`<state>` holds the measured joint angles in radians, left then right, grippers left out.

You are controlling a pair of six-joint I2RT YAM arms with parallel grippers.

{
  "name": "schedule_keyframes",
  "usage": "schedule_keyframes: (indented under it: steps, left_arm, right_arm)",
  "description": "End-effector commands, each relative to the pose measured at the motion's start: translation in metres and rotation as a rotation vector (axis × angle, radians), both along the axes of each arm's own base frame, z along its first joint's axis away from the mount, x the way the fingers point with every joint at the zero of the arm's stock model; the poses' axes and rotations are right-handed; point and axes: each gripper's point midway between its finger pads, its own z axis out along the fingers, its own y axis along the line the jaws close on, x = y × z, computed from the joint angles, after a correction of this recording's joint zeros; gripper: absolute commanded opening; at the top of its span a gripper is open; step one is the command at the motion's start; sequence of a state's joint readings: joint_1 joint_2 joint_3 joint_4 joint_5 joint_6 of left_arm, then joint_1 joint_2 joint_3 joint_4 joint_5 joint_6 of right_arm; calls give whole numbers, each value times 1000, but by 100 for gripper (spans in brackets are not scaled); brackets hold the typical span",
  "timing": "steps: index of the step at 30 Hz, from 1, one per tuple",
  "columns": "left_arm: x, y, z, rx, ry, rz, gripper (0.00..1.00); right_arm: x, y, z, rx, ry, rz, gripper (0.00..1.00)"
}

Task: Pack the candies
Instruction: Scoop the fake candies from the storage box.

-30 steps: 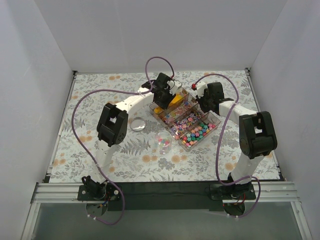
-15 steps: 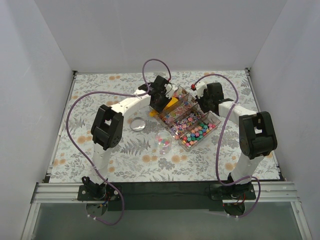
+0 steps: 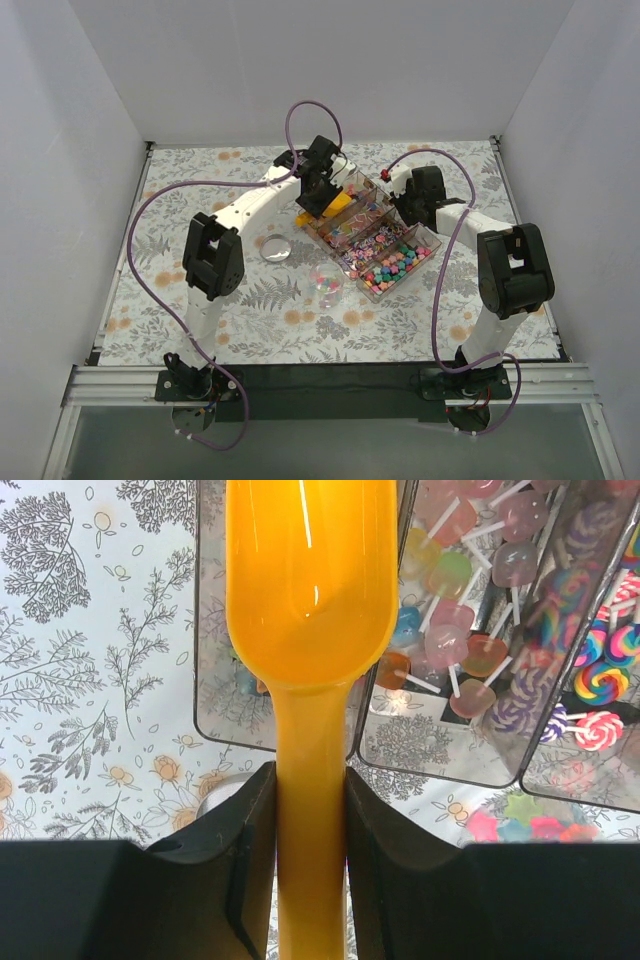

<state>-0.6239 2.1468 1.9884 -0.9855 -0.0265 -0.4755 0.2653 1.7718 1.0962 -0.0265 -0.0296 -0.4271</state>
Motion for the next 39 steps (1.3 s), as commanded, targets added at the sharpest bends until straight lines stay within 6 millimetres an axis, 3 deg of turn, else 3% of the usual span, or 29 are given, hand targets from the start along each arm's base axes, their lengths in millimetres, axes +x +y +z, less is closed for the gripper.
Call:
schedule_keyframes:
  steps: [1,6,23,39]
  left_arm:
    - [-13,1,13,10,38,9,0]
    - [-13,3,16,28,49,29,0]
    - [-6,8,-7,113,88,49,0]
    - [40,-27,-39,53,10,0,0]
  right_arm:
    - [14,-9,19,-59,-99,-30,1]
    - [11,-9,14,-72,-92,-28,1]
    - [11,1,13,-100,-97,-2,1]
    - [11,15,15,-77,-99,26,1]
